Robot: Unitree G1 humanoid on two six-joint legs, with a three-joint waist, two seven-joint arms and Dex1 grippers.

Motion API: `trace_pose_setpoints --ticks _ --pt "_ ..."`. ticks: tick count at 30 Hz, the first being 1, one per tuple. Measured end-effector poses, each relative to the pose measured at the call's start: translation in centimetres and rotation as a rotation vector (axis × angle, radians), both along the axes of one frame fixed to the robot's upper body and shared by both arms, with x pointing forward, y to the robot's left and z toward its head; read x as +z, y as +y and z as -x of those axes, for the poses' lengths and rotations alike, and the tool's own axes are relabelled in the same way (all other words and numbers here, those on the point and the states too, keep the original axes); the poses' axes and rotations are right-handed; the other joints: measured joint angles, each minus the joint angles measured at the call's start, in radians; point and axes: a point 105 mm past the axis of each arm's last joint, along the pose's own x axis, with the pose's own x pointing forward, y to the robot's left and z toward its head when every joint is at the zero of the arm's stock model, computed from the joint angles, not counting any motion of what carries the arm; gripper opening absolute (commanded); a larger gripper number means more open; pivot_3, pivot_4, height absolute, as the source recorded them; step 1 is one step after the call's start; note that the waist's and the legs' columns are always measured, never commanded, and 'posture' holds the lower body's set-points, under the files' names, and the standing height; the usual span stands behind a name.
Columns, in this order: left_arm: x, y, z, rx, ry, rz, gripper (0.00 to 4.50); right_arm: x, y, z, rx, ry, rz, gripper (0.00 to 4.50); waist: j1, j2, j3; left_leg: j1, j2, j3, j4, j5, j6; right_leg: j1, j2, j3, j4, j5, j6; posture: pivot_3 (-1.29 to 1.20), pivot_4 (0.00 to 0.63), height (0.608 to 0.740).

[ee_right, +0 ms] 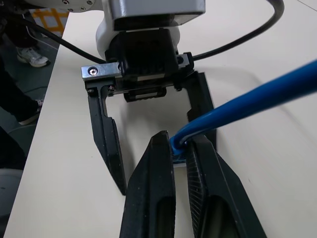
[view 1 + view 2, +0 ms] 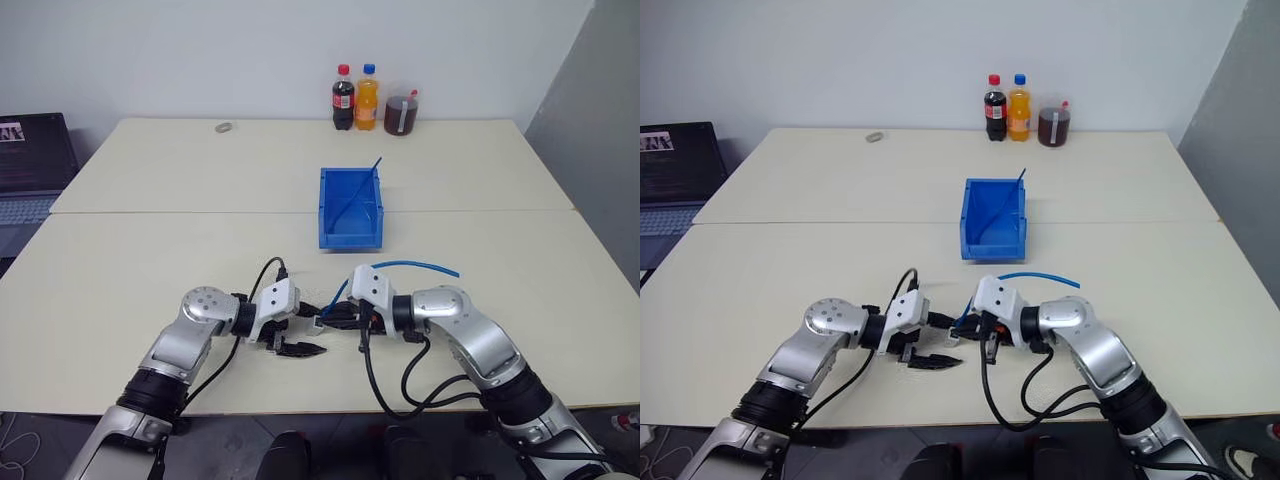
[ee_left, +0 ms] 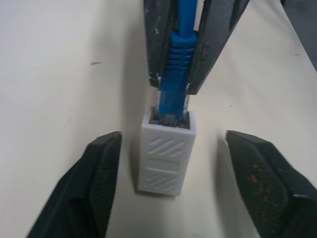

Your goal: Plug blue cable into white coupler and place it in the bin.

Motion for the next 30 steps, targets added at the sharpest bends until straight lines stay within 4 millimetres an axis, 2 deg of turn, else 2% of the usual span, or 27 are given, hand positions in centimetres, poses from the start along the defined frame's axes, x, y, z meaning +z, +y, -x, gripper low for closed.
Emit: trace_pose_setpoints --ticks 2,4,8,12,16,18,20,22,24,27,30 --pt "1.0 0.3 -0.4 0.031 -0.038 0.018 4.50 0.3 -0.1 0.1 -0.004 0.009 -0.013 0.06 0.000 0.000 0.001 -0.007 0.000 -0.001 0.003 0.000 0.000 -0.006 0.000 -0.001 0.002 0.001 -0.001 0.00 0.150 0.740" --pt "1.7 0.7 -0.8 0.069 -0.056 0.036 4.50 0.8 -0.5 -0.2 -0.027 0.015 -0.031 0.06 0.000 0.000 0.002 -0.007 0.000 -0.001 0.004 0.000 0.000 -0.006 0.000 -0.001 0.002 0.003 -0.005 0.00 0.150 0.740" --pt "3.5 2.1 -1.7 0.174 -0.083 0.084 4.50 4.3 -2.0 -1.5 -0.126 -0.021 -0.135 0.06 0.000 -0.004 0.011 -0.007 0.000 -0.001 0.004 0.000 0.000 -0.006 0.000 -0.001 0.002 0.003 -0.005 0.00 0.150 0.740" --pt "4.6 2.5 -2.1 0.233 -0.085 0.120 4.50 7.1 -2.5 -2.9 -0.193 -0.020 -0.232 0.06 -0.001 -0.005 0.017 -0.007 0.000 -0.001 0.004 0.000 0.000 -0.006 0.000 -0.001 0.002 0.003 -0.005 0.00 0.150 0.740" --pt "6.7 3.1 -3.5 0.314 -0.119 0.127 4.50 13.2 -4.1 -8.5 -0.383 -0.067 -0.372 0.06 -0.004 -0.004 0.023 -0.007 0.000 -0.001 0.004 0.000 0.000 -0.006 0.000 -0.002 0.003 0.005 -0.005 0.00 0.150 0.740" --pt "7.7 3.4 -4.1 0.328 -0.153 0.127 4.50 14.5 -4.4 -10.5 -0.443 -0.071 -0.392 0.06 -0.004 -0.004 0.023 -0.007 0.000 0.000 0.003 0.000 0.000 -0.006 0.000 -0.001 0.002 0.006 -0.005 0.00 0.150 0.740" --pt "8.5 3.4 -4.7 0.340 -0.178 0.127 4.50 14.1 -4.0 -13.0 -0.509 -0.023 -0.377 0.06 -0.006 -0.004 0.023 -0.007 0.000 0.001 0.003 0.000 0.000 -0.007 0.000 0.000 0.003 0.006 -0.006 0.00 0.150 0.740" --pt "9.1 3.3 -5.2 0.335 -0.199 0.124 4.50 13.0 -3.8 -15.1 -0.558 0.031 -0.328 0.76 -0.007 -0.003 0.023 -0.008 -0.001 0.002 0.004 0.000 0.000 -0.007 -0.001 0.000 0.002 0.006 -0.006 0.00 0.150 0.740" --pt "9.2 3.1 -5.4 0.329 -0.207 0.119 4.50 12.3 -3.9 -15.9 -0.579 0.049 -0.293 1.08 -0.007 -0.003 0.023 -0.009 -0.001 0.002 0.003 0.000 0.000 -0.008 -0.001 0.000 0.002 0.006 -0.006 0.00 0.150 0.740" --pt "9.2 3.0 -5.5 0.324 -0.206 0.114 4.50 11.0 -4.2 -16.6 -0.565 0.047 -0.184 1.87 -0.009 -0.003 0.023 -0.015 -0.001 0.004 0.004 -0.001 -0.002 -0.014 -0.002 0.002 0.002 0.006 -0.006 0.00 0.150 0.740" --pt "9.2 2.9 -5.5 0.321 -0.205 0.112 4.50 10.7 -4.7 -16.6 -0.527 0.017 -0.103 2.74 -0.010 -0.003 0.023 -0.025 -0.001 0.004 0.006 0.001 -0.005 -0.025 -0.002 0.001 0.004 0.007 -0.007 0.00 0.150 0.740"
